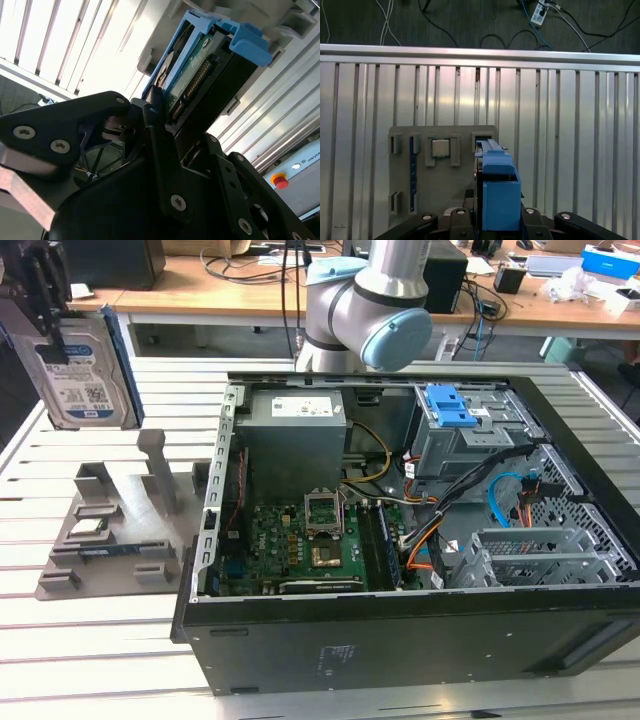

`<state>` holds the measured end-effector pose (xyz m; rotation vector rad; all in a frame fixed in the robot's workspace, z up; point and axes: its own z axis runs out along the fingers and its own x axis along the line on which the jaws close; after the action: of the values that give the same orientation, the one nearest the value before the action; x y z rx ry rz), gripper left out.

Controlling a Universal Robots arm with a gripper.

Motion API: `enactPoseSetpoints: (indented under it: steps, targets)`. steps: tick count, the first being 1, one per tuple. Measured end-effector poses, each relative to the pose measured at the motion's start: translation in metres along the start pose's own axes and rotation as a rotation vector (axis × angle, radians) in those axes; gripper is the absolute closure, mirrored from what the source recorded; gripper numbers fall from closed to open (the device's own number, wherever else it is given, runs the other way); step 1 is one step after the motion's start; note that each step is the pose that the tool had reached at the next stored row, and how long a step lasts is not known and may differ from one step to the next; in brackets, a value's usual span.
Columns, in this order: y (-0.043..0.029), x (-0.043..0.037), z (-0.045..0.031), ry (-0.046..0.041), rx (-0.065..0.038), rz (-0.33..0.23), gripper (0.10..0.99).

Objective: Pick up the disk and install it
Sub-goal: 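Pick up the disk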

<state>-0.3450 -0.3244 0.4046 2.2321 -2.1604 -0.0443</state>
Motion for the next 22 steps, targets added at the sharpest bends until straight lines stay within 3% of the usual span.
enactPoseSetpoints:
  steps: [8, 18, 22]
  targets:
    - [0.0004, 0.0, -0.0091, 0.0, 0.0, 0.0, 0.725]
    - [0.0007, 0.0, -0.0151, 0.0, 0.0, 0.0, 0.725]
    - [0.001, 0.0, -0.0215, 0.0, 0.0, 0.0, 0.725]
